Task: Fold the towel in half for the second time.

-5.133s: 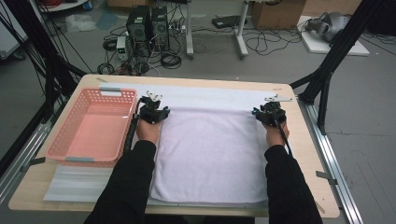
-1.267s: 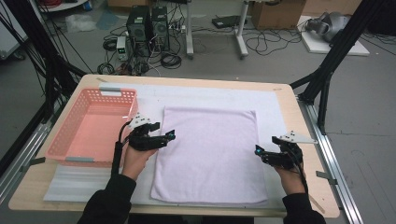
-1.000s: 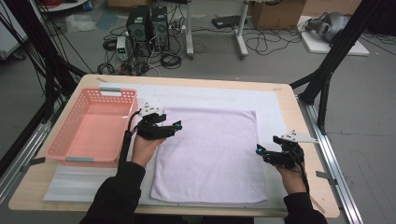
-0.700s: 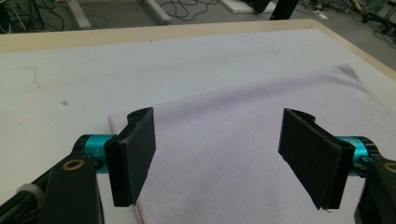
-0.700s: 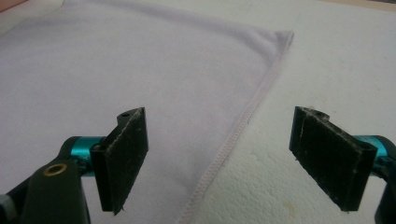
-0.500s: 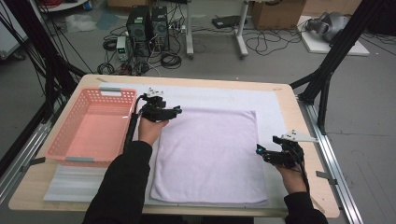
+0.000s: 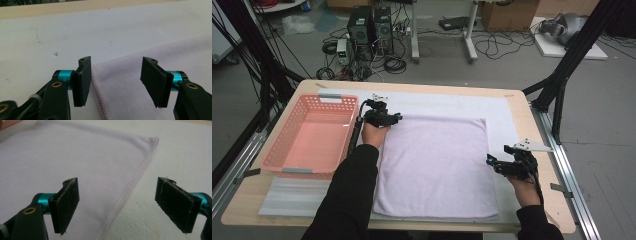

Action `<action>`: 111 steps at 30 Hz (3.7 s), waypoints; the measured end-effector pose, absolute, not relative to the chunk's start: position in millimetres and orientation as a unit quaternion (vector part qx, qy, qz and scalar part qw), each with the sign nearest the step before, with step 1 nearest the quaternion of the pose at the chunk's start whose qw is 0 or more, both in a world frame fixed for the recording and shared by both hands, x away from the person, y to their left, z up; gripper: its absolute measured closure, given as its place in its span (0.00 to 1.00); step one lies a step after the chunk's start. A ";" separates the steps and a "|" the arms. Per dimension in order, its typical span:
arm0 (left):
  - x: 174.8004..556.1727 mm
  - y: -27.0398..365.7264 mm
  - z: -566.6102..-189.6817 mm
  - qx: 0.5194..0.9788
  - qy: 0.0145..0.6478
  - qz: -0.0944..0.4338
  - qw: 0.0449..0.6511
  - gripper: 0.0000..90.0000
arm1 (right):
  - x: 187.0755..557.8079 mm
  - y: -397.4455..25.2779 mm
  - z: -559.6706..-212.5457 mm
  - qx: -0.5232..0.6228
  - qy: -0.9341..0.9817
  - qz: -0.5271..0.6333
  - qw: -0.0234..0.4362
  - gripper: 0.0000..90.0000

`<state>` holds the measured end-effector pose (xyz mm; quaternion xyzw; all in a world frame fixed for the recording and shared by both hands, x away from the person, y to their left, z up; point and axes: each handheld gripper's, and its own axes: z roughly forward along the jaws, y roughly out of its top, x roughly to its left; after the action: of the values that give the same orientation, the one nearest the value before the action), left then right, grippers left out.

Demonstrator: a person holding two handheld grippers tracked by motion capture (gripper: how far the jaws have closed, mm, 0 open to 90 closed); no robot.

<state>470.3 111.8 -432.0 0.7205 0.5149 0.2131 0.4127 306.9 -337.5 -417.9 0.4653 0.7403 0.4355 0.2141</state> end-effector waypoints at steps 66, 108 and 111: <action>474.7 115.9 -451.7 0.741 0.498 0.178 0.413 0.93 | 473.9 -315.5 -442.0 0.475 0.789 0.353 0.164 0.89; 385.0 116.2 -392.9 0.718 0.461 0.217 0.474 0.94 | 383.8 -316.6 -389.6 0.404 0.756 0.451 0.249 0.95; 371.7 116.5 -392.6 0.724 0.455 0.208 0.475 0.94 | 371.3 -317.0 -386.1 0.394 0.757 0.458 0.251 0.95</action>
<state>371.7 116.5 -392.6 0.7238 0.4549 0.2084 0.4751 371.3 -317.0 -386.1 0.3936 0.7566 0.4578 0.2512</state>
